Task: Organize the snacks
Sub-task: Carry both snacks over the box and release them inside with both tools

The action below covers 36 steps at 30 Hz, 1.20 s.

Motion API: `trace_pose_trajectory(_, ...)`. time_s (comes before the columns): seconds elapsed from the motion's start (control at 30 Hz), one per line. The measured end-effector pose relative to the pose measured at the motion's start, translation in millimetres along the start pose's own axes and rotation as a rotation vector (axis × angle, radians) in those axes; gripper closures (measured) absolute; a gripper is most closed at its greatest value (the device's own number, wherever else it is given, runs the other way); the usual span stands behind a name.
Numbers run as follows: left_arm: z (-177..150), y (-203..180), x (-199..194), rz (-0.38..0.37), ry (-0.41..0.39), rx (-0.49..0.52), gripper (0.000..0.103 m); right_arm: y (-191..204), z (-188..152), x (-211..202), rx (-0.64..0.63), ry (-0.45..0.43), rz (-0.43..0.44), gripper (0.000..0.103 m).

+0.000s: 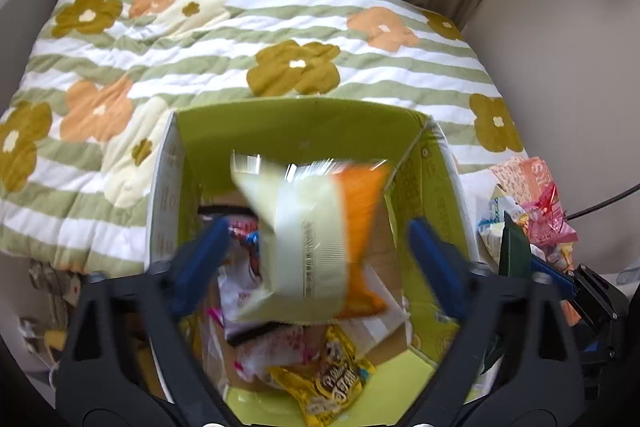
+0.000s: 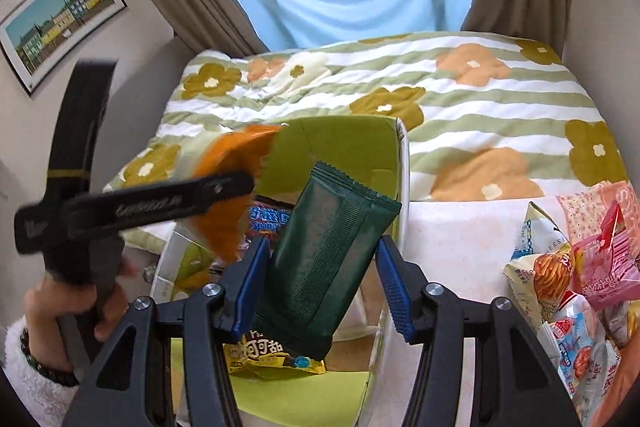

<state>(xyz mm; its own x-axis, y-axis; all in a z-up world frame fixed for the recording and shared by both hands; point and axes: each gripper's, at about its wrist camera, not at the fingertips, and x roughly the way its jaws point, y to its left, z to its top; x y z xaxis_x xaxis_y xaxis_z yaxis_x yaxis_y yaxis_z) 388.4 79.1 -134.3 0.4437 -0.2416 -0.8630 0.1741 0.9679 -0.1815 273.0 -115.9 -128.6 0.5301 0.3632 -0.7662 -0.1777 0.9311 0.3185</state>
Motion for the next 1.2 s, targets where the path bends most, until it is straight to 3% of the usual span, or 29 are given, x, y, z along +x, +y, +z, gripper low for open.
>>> trace_pose_trajectory(0.1, 1, 3, 0, 0.010, -0.017, 0.009, 0.000, 0, 1, 8, -0.027, 0.018, -0.016, 0.053)
trace_pose_trajectory(0.37, -33, 35, -8, -0.008, 0.006, -0.135, 0.000, -1, 7, 30, -0.113, 0.043, -0.020, 0.053)
trace_pose_trajectory(0.73, -62, 49, -16, 0.059, 0.025, -0.193, 0.000, 5, 19, 72, -0.207, 0.110, -0.027, 0.052)
trace_pose_trajectory(0.77, -63, 49, -17, 0.060, 0.025, -0.194, 0.000, 5, 20, 74, -0.207, 0.112, -0.035, 0.050)
trace_pose_trajectory(0.8, -64, 49, -18, 0.060, 0.025, -0.196, 0.000, 5, 19, 74, -0.205, 0.113, -0.036, 0.042)
trace_pose_trajectory(0.87, -66, 49, -22, 0.057, 0.019, -0.196, 0.000, 4, 19, 70, -0.185, 0.088, -0.025, 0.007)
trace_pose_trajectory(0.9, -68, 49, -24, 0.056, 0.017, -0.194, 0.000, 3, 19, 67, -0.176, 0.073, -0.018, 0.002)
trace_pose_trajectory(1.2, -81, 42, -33, 0.045, 0.018, -0.176, 0.000, 8, 3, 42, -0.187, 0.003, -0.016, 0.001)
